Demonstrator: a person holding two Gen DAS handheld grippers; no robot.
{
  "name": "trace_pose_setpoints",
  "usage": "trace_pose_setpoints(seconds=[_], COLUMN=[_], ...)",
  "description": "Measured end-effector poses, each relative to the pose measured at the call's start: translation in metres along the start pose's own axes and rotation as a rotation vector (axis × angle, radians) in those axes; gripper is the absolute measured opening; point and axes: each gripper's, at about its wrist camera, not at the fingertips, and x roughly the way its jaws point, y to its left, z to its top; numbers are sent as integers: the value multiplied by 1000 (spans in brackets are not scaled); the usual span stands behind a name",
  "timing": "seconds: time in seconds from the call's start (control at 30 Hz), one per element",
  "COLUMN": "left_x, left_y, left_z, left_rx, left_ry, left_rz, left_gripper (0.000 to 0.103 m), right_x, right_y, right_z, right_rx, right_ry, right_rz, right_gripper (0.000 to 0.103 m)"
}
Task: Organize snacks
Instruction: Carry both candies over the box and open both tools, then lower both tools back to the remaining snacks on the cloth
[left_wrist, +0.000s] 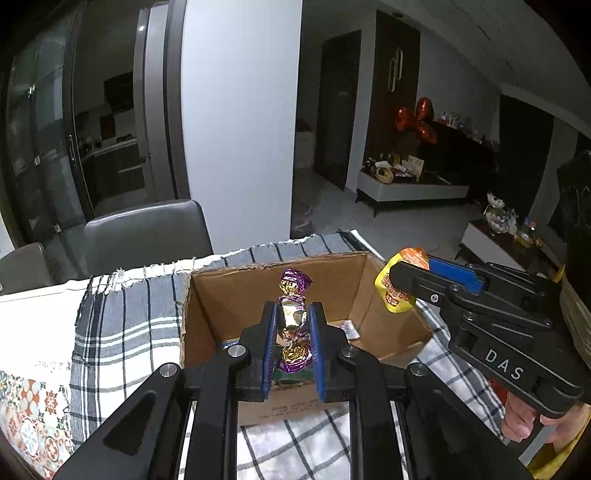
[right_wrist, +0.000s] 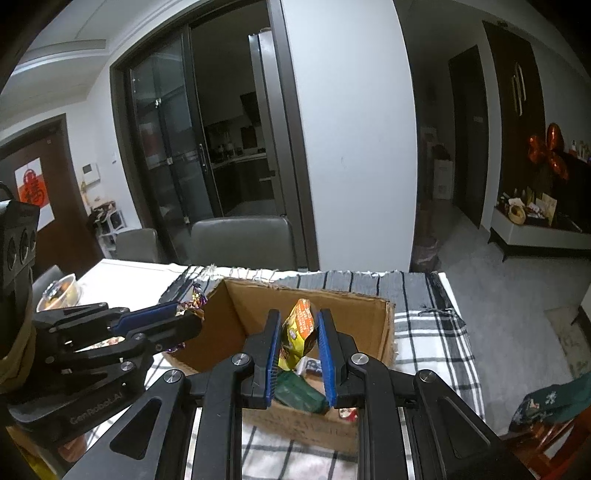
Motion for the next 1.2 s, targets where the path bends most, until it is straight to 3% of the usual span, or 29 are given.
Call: trace_pose_setpoints(seconds=[0.1,0.2,0.4,0.6,0.87,1.2], left_x=[8,13,4,-26,-71,-96], left_y=[0,5,13,5,-9,-14], left_z=[1,1,-5,-17,-44,-72], left_rx=[11,2,-26,-20,-50,-60], left_ry=[10,11,-4,-38,-85,-63], left_rz=[16,19,50,50,35,43], left_gripper=[18,26,53,59,81,87], right_x=[11,16,8,-18,-55,-80], right_y=[0,-2,1,10,19,32], right_z=[-1,-3,-8,-21,-48,-75], right_rx=[-7,-3,-17,-14,16,16], right_ry=[15,34,38,28,27,57], right_rz=[-10,-9,-40,-43,-30,-40], right_gripper=[24,60,60,60,60,60])
